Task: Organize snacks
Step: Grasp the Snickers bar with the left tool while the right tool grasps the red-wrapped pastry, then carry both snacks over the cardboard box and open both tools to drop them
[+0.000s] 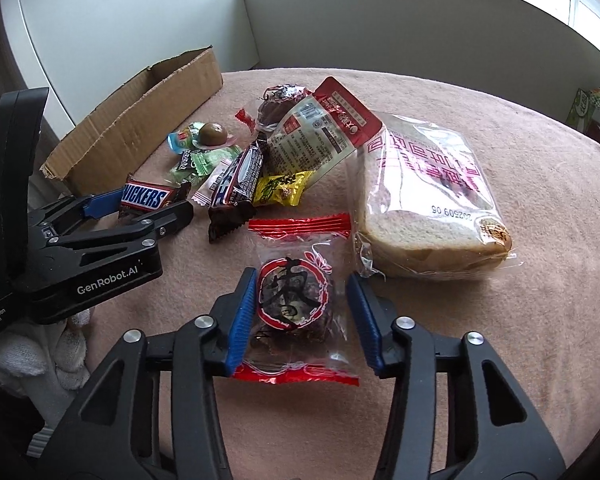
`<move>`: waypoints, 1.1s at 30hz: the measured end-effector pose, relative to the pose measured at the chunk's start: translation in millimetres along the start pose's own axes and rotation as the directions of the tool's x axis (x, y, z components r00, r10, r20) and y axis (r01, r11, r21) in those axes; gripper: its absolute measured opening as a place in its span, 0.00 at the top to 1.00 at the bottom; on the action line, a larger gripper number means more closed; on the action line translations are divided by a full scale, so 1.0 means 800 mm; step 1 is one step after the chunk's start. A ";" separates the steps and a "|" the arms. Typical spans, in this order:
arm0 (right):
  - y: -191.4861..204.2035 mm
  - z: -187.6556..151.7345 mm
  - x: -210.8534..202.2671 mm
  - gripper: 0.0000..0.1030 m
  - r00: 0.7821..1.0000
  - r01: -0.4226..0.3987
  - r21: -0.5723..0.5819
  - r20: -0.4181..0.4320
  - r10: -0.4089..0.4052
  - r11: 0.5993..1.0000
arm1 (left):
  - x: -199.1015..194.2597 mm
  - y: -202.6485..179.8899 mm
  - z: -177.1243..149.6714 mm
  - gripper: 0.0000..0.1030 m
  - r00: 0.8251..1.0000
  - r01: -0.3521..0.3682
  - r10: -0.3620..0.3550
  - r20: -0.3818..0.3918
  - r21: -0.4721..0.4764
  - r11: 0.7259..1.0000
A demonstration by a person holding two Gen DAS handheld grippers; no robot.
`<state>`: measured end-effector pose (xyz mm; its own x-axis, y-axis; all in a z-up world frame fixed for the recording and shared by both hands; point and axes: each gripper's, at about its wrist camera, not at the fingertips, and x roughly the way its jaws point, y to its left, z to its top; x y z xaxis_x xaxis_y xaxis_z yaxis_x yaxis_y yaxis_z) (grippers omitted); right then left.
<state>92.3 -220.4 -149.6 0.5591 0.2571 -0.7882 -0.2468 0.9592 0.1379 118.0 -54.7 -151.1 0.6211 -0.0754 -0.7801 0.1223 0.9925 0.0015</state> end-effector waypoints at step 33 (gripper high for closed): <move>0.025 0.015 -0.073 0.64 0.992 -0.050 -0.023 0.116 0.052 0.999 | -0.107 0.026 -0.004 0.46 0.983 0.142 -0.131 0.130 -0.086 0.986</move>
<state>64.5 -214.5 -93.6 0.6338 0.3185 -0.7048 -0.2924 0.9423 0.1629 64.8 -27.4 -86.5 0.6953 -0.2163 -0.6854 0.1424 0.9762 -0.1636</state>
